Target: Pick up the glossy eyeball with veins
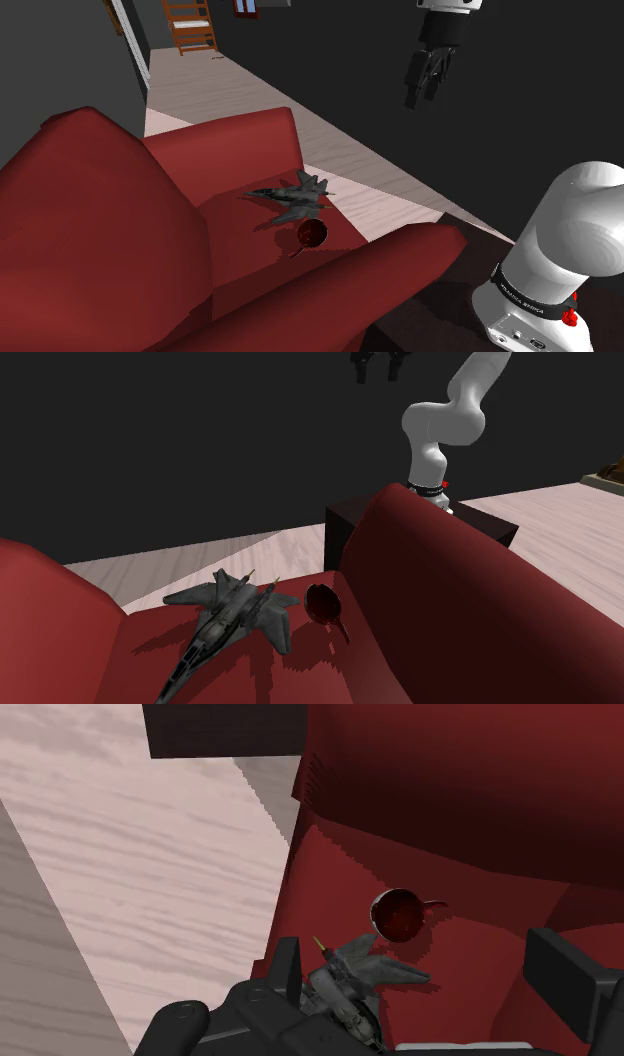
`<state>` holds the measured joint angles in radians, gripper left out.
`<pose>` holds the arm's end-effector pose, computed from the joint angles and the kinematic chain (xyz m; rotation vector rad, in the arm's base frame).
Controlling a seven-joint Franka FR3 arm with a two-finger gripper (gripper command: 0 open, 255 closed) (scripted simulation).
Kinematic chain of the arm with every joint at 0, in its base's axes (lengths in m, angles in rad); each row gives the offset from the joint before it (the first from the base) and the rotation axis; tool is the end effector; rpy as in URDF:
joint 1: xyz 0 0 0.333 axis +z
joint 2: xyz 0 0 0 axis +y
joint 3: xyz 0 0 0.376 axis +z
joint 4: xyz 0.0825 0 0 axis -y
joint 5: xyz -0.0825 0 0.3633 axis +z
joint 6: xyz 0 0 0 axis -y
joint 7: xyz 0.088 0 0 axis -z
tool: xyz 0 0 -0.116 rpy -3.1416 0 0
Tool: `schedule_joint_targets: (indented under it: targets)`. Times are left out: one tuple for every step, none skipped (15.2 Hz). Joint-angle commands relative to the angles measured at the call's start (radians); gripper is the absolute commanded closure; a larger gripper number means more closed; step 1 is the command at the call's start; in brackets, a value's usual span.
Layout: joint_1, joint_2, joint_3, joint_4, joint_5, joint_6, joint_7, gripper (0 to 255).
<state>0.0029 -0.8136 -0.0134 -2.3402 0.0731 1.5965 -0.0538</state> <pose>0.2386 0.0038 0.6405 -3.0580 -0.0731 -0.1107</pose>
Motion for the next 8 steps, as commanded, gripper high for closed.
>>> schedule_joint_targets:
  targets:
    - [0.0,0.0,0.0,0.0,0.0,0.0,0.0,0]
    - [0.003,0.016,0.002,-0.019,0.001,0.032,-0.005,0]
    - [0.006,0.034,0.003,-0.037,0.003,0.064,-0.01,0]
    - [0.009,0.053,0.005,-0.054,0.004,0.097,-0.015,0]
    - [0.012,0.073,0.006,-0.07,0.005,0.129,-0.02,0]
    - [0.015,0.095,0.008,-0.084,0.007,0.162,-0.026,0]
    - [0.018,0.118,0.01,-0.097,0.009,0.195,-0.031,0]
    - [0.021,0.143,0.011,-0.109,0.01,0.228,-0.036,0]
